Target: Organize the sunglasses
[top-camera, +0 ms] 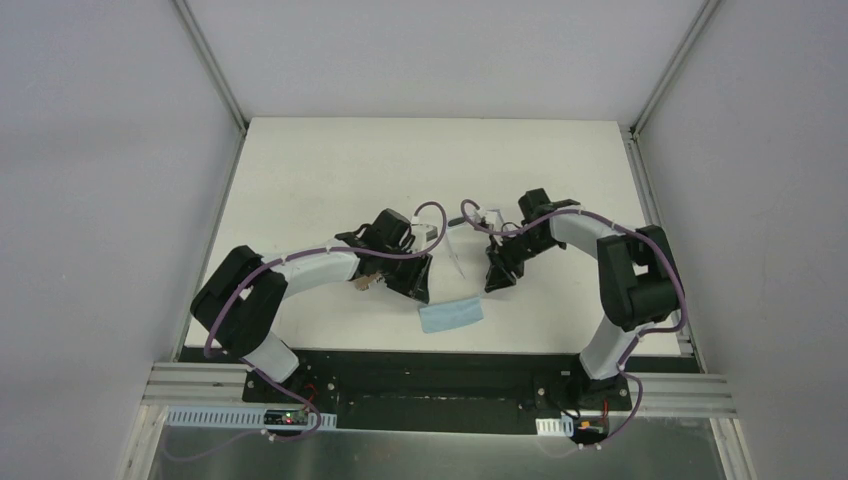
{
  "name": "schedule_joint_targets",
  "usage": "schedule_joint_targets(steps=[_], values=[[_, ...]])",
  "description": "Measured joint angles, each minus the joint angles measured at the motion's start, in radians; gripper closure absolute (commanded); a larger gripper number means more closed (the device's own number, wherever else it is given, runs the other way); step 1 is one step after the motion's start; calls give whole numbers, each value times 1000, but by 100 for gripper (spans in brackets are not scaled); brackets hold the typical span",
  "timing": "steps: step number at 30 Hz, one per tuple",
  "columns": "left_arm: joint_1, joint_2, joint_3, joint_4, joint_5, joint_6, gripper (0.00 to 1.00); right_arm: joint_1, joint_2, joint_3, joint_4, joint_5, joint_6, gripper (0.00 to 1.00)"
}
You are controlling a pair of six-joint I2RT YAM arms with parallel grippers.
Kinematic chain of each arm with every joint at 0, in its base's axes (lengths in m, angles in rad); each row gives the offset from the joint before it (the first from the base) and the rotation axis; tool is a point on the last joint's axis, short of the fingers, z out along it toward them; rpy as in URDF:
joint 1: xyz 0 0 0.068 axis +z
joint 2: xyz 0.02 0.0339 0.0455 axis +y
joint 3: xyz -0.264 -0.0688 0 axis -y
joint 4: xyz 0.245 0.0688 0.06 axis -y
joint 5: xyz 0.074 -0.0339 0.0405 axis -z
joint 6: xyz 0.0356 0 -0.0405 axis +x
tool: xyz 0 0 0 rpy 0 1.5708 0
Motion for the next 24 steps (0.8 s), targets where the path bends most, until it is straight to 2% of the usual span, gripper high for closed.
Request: schedule_joint_targets(steps=[4,8,10,24], values=[[5,5,0,10,44,1,69,-80,0,13,-29,-40,-28,57],[5,33,0,10,71,10,63,-127,-6,16,-43,-68,-37,57],[5,41,0,5,72,22,64,-135,-16,16,-49,-74,-39,57],[5,95,39,-38,51,72,82,-152,-53,15,-63,-117,-46,57]])
